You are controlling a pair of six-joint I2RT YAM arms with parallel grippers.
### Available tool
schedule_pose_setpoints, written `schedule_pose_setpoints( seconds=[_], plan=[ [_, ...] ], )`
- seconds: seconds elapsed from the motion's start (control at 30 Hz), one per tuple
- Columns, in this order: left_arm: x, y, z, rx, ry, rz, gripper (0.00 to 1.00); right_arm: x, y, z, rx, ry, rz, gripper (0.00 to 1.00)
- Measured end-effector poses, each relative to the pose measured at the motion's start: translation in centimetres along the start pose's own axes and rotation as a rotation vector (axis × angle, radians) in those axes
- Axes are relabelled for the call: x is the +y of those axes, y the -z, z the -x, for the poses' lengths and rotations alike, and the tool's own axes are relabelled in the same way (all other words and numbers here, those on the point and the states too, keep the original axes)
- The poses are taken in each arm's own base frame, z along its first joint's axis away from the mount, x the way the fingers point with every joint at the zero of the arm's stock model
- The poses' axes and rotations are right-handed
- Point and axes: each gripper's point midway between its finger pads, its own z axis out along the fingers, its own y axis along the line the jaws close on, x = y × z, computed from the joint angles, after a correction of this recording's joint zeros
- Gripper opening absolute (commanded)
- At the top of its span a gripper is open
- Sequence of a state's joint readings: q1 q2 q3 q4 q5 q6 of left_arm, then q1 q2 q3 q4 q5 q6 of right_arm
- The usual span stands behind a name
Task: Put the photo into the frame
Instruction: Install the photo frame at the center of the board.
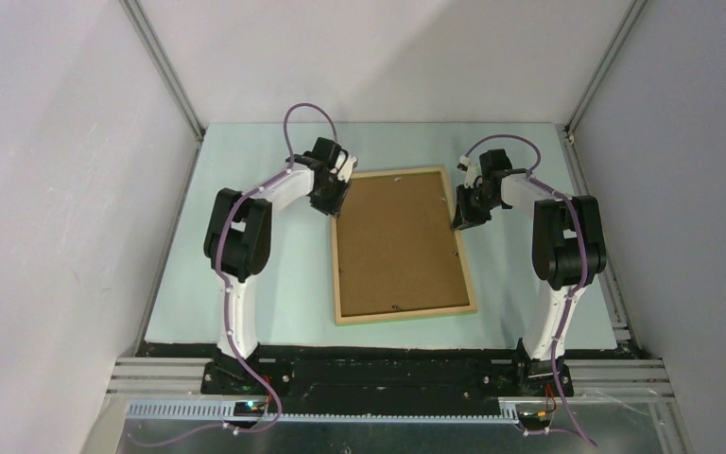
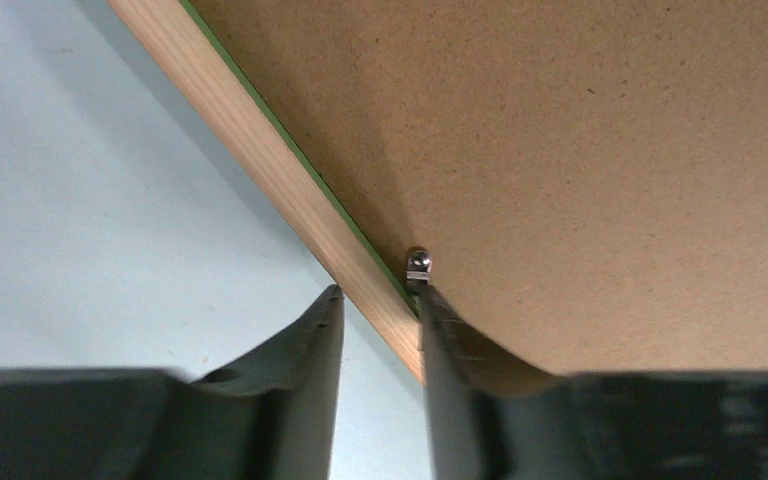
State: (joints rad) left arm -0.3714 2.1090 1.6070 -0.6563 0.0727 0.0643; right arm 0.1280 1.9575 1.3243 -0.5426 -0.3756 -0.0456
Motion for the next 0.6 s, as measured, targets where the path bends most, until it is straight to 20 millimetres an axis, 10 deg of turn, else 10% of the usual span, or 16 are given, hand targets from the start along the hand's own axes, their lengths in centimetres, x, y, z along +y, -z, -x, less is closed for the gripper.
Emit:
schedule_pose_setpoints(
  seconds=[0.23, 0.6],
  plan=[
    [0.3, 0.2, -0.3, 0.007, -0.047, 0.023, 0.74, 0.0, 0.0, 0.0, 0.001, 0.006, 0.004, 0.13],
    [-0.3, 4.4, -1.4, -0.031, -0.050, 0.013, 0.77, -0.2, 0.0, 0.1, 0.055, 0.033, 0.000, 0.01]
  ],
)
